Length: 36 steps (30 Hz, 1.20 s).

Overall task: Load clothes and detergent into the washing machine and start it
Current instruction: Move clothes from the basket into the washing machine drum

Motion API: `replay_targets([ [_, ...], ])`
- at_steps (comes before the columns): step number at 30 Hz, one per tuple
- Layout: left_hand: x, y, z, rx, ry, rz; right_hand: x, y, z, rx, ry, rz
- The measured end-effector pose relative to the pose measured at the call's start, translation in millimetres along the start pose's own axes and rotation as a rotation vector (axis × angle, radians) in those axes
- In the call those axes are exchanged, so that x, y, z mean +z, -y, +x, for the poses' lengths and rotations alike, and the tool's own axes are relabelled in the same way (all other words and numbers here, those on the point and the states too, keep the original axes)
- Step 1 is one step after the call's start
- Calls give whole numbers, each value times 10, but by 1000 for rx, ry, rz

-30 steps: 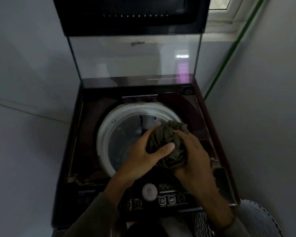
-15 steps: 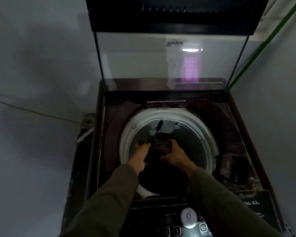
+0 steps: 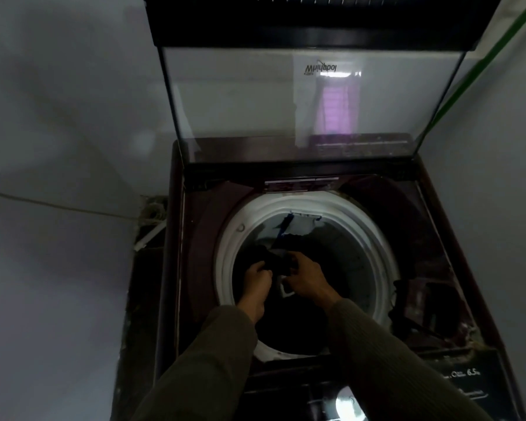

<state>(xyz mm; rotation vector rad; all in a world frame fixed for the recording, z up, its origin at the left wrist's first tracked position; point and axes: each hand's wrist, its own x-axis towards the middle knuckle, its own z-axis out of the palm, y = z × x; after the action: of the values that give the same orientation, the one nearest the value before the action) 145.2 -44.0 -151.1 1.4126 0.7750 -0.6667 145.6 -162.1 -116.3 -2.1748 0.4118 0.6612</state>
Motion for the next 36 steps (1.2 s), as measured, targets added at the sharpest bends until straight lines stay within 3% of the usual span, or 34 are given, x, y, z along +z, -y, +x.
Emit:
replay_targets([
  [7,167,9,-258,322,105,381,-167,-174,-281,-25,-23,-154],
  [11,332,93,-328,573,199,765,-300,-380,-537,75,-17,-416],
  [16,637,105,-664,792,274,1050,-547,-570,-1009,47,-270,-623],
  [24,1283,187,-1339,1168,271,1294,-933,-1094,-1750,8,-654,-556],
  [29,1710,420,-1700,1347,320,1415,-1196,-1587,-2221,78,-654,-465],
  [36,2421,1051,-2092,1436,357,1536,-1385,-2502,-2724,162,-699,-348],
])
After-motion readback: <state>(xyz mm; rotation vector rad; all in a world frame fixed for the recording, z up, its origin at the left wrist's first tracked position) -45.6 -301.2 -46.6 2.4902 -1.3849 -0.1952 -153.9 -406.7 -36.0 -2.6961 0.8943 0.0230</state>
